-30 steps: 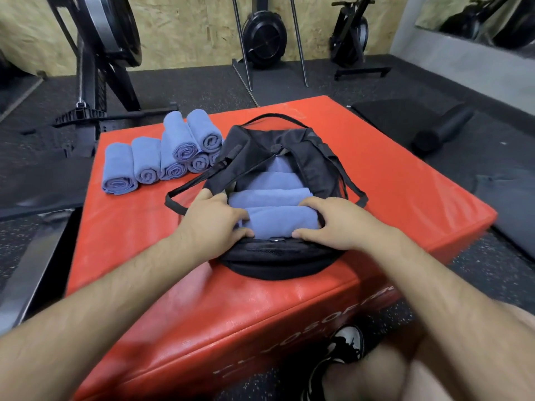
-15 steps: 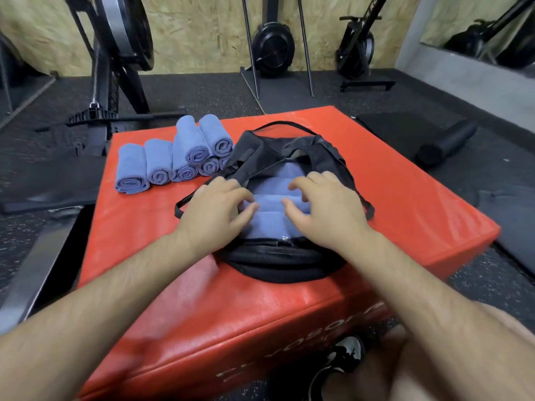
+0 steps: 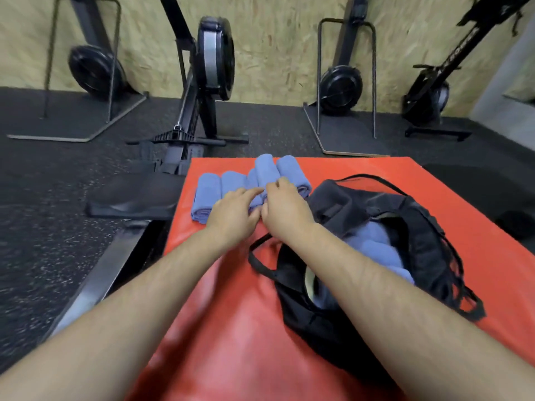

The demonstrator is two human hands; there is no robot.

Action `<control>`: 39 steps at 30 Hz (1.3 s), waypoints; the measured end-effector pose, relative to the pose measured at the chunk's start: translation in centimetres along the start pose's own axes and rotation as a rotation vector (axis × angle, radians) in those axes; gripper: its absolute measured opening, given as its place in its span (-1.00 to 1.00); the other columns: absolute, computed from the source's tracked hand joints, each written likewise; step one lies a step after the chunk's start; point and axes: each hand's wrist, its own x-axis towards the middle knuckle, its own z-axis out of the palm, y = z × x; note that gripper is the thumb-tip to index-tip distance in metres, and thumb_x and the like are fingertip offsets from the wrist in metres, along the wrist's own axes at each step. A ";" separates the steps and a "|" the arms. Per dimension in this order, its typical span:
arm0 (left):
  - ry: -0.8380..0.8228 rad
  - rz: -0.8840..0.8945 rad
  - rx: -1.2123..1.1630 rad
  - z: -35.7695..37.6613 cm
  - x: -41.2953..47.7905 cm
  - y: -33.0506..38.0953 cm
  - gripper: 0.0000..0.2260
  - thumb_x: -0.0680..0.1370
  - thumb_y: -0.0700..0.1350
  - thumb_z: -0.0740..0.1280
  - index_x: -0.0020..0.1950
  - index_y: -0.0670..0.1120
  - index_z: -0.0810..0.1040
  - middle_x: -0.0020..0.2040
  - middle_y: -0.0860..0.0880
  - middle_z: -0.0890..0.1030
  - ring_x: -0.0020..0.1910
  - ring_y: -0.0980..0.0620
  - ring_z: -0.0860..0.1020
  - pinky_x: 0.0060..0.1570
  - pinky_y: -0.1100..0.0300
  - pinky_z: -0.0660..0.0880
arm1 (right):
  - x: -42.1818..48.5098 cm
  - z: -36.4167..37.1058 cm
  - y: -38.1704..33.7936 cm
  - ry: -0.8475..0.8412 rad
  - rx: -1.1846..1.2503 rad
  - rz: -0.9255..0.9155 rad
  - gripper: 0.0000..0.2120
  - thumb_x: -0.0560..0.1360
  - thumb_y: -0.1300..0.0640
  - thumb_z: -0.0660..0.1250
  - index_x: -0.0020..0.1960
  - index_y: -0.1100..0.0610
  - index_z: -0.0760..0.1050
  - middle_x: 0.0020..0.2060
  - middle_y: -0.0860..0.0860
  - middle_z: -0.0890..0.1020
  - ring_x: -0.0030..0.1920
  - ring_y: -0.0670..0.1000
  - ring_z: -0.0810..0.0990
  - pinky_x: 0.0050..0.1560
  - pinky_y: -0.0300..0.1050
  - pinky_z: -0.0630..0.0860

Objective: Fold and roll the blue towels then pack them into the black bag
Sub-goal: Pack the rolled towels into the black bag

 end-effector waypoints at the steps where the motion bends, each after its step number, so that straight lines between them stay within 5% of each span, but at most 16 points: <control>1: -0.002 -0.035 -0.012 0.2 0.5 -0.4 -0.56 0.54 0.06 0.21 0.42 0.07 0.47 0.21 -0.06 0.61 0.22 -0.15 0.54 0.14 -0.11 0.50 | 1.5 1.0 0.0 -0.015 -0.010 0.044 -0.67 0.61 0.13 0.17 0.33 0.22 0.42 0.26 0.16 0.42 0.26 0.17 0.42 0.04 -0.03 0.38; 7: -0.057 -0.157 -0.212 1.7 2.0 -1.3 -0.67 0.59 -0.06 0.26 0.36 -0.03 0.48 0.11 -0.08 0.64 0.10 -0.12 0.59 0.13 -0.07 0.51 | 6.2 4.2 0.3 -0.041 0.165 0.308 -0.60 0.60 0.05 0.28 0.30 0.29 0.34 0.23 0.26 0.51 0.24 0.26 0.54 0.12 0.03 0.49; 11: -0.075 -0.301 -0.381 1.1 2.4 -1.2 -0.65 0.65 -0.08 0.22 0.43 -0.13 0.42 0.24 -0.11 0.59 0.18 -0.07 0.57 0.17 0.20 0.41 | 5.7 3.5 0.0 0.001 0.344 0.384 -0.65 0.57 0.16 0.27 0.27 0.33 0.33 0.18 0.30 0.57 0.18 0.28 0.58 0.04 0.03 0.48; 14: -0.110 -0.392 -0.552 0.6 2.1 -0.6 -0.53 0.58 0.19 0.21 0.39 -0.06 0.44 0.18 -0.06 0.63 0.16 -0.05 0.61 0.25 0.11 0.45 | 2.6 1.8 -0.8 0.095 0.542 0.391 -0.64 0.57 0.14 0.26 0.28 0.31 0.34 0.09 0.30 0.62 0.12 0.26 0.61 0.04 0.05 0.50; 16: -0.077 -0.452 -0.750 0.4 1.7 0.2 -0.45 0.44 0.36 0.24 0.21 -0.02 0.49 0.04 -0.04 0.67 -0.01 -0.02 0.67 0.11 -0.03 0.58 | -0.5 0.5 -1.7 0.144 0.674 0.382 -0.62 0.56 0.10 0.28 0.31 0.24 0.36 0.05 0.23 0.65 0.06 0.21 0.62 0.04 0.04 0.52; 19: -0.049 -0.471 -0.965 -0.9 0.1 2.8 -0.59 0.53 0.22 0.37 0.16 -0.06 0.46 -0.11 -0.01 0.64 -0.28 0.14 0.64 -0.27 0.21 0.56 | -5.3 -1.7 -2.5 0.189 0.818 0.318 -0.68 0.57 0.10 0.30 0.28 0.18 0.37 -0.06 0.04 0.59 -0.09 0.04 0.58 -0.13 -0.12 0.39; 21: -0.066 -0.438 -1.033 -1.2 -1.2 4.0 -0.57 0.48 0.16 0.46 0.20 -0.06 0.47 0.01 -0.05 0.67 -0.14 0.10 0.69 -0.13 0.11 0.63 | -7.9 -2.6 -1.8 0.129 0.829 0.269 -0.69 0.57 0.07 0.31 0.27 0.13 0.38 -0.03 -0.03 0.59 -0.08 -0.02 0.58 -0.12 -0.17 0.41; 23: -0.075 -0.346 -0.965 -1.5 -2.8 5.0 -0.58 0.44 0.10 0.50 0.22 0.01 0.49 0.08 -0.02 0.67 -0.01 0.10 0.67 0.02 0.08 0.62 | -10.0 -3.3 -0.3 0.109 0.740 0.194 -0.75 0.54 0.00 0.32 0.18 0.06 0.46 0.01 -0.04 0.60 -0.03 -0.05 0.59 0.04 -0.08 0.51; 27: -0.140 -0.044 -0.703 -2.4 -5.6 7.0 -0.51 0.41 -0.10 0.53 0.30 0.10 0.50 0.14 0.12 0.63 0.08 0.24 0.59 0.07 0.30 0.52 | -13.6 -6.9 4.8 0.391 0.375 -0.002 -0.66 0.42 -0.01 0.37 0.16 0.06 0.48 0.20 -0.02 0.44 0.22 0.06 0.42 0.23 0.00 0.43; 29: -0.221 0.165 -0.601 -2.5 -6.9 8.2 -0.47 0.38 -0.17 0.51 0.31 0.08 0.52 0.18 0.19 0.62 0.18 0.28 0.55 0.19 0.32 0.47 | -14.9 -8.8 7.4 0.332 0.214 -0.166 -0.44 0.36 -0.02 0.37 0.35 0.02 0.44 0.43 -0.02 0.33 0.45 0.10 0.28 0.37 0.02 0.29; 31: -0.306 0.271 -0.560 -2.2 -8.0 9.1 -0.46 0.35 -0.23 0.48 0.32 0.04 0.53 0.17 0.25 0.61 0.13 0.37 0.55 0.12 0.41 0.44 | -15.8 -9.6 9.0 0.163 0.132 -0.265 -0.34 0.32 -0.06 0.38 0.42 -0.06 0.40 0.45 -0.08 0.36 0.52 0.04 0.22 0.43 0.05 0.19; 34: -0.394 0.312 -0.487 -2.1 -8.9 9.7 -0.43 0.37 -0.29 0.47 0.36 0.01 0.54 0.01 0.32 0.61 -0.11 0.47 0.54 -0.15 0.51 0.41 | -16.5 -9.4 10.4 -0.023 0.157 -0.263 -0.46 0.31 -0.12 0.44 0.27 -0.11 0.48 0.12 -0.12 0.58 0.21 -0.04 0.51 0.21 -0.01 0.42; 39: -0.364 0.346 -0.361 -2.1 -8.9 9.8 -0.55 0.36 0.03 0.51 0.23 0.09 0.57 0.12 0.22 0.63 0.13 0.23 0.57 0.18 0.13 0.51 | -18.3 -9.6 12.5 -0.139 0.221 -0.054 -0.51 0.27 -0.38 0.46 0.04 -0.09 0.53 -0.09 -0.16 0.64 -0.07 -0.08 0.58 -0.03 -0.04 0.52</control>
